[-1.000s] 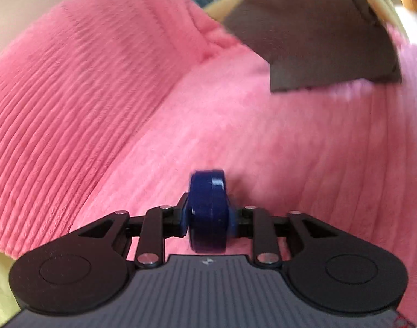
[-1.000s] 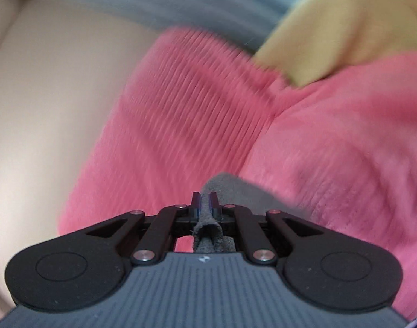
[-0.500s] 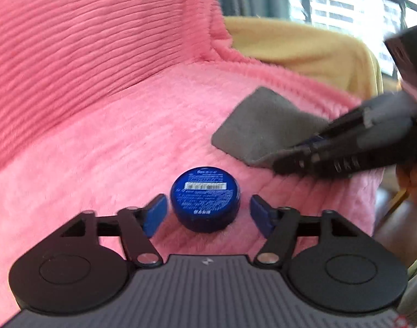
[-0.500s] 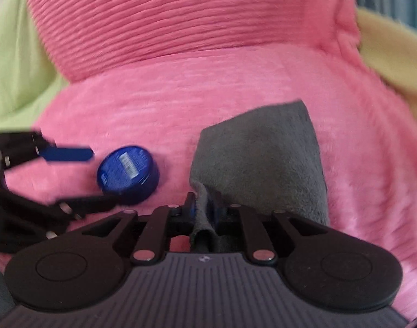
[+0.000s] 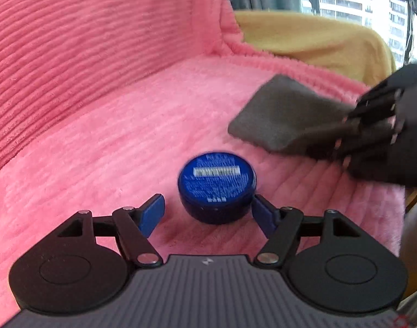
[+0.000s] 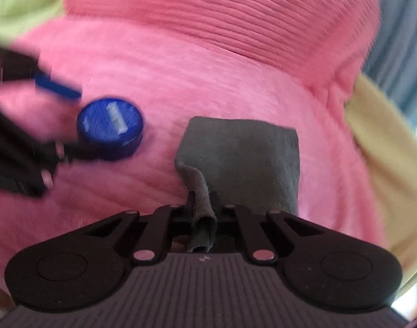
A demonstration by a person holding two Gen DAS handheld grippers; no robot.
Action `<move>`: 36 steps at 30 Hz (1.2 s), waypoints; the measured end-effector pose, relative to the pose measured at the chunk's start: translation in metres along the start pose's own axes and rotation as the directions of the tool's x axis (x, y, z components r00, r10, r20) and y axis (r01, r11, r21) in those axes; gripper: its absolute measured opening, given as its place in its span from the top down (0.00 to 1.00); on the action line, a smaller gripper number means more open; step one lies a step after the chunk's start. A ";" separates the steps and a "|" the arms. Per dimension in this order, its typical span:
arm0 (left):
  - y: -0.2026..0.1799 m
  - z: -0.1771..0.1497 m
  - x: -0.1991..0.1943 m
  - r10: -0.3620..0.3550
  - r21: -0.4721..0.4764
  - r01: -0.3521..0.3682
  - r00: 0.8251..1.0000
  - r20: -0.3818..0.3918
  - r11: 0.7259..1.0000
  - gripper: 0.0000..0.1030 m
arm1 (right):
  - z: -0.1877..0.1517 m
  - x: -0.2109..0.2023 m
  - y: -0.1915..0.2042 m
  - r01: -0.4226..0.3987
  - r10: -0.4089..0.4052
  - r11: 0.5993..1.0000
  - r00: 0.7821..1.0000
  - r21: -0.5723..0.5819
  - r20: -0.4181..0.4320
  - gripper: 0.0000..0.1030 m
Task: Clean container
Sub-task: 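Hold the blue tin upright in the left tool, lid facing up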
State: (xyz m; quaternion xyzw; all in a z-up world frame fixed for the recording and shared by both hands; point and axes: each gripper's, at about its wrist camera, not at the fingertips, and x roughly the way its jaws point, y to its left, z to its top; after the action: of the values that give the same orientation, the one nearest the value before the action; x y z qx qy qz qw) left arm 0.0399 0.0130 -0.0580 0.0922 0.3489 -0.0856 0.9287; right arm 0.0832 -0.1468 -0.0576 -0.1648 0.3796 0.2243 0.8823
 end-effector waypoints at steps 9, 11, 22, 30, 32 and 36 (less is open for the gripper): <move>0.001 0.002 0.013 0.004 -0.029 -0.003 0.999 0.032 1.000 0.31 | -0.009 0.008 -0.031 -0.125 0.123 0.972 0.992 0.200 0.024 0.95; 0.001 0.004 0.015 -0.003 -0.027 0.004 0.999 0.043 1.000 0.31 | -0.009 0.008 -0.032 -0.134 0.132 0.969 0.991 0.209 0.026 0.95; 0.004 0.008 0.022 -0.012 -0.043 0.013 1.000 0.016 0.999 0.30 | -0.013 0.016 -0.036 -0.141 0.147 0.954 0.989 0.266 -0.003 0.95; 0.004 0.009 0.022 0.004 -0.042 -0.004 1.000 0.002 0.999 0.25 | -0.014 0.016 -0.031 -0.120 0.122 0.961 0.992 0.249 0.008 0.95; 0.003 0.009 0.022 0.012 -0.041 -0.012 1.000 0.005 0.999 0.24 | -0.014 0.015 -0.029 -0.118 0.119 0.963 0.993 0.242 0.012 0.94; 0.001 0.007 0.022 0.013 -0.006 -0.013 1.000 0.020 1.000 0.24 | -0.013 0.015 -0.027 -0.115 0.117 0.968 0.993 0.222 0.005 0.94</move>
State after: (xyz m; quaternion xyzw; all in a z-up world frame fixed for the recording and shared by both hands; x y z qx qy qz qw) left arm 0.0607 0.0100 -0.0669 0.0911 0.3391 -0.0794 0.9329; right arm 0.0990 -0.1716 -0.0742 -0.0436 0.4147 0.2309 0.8791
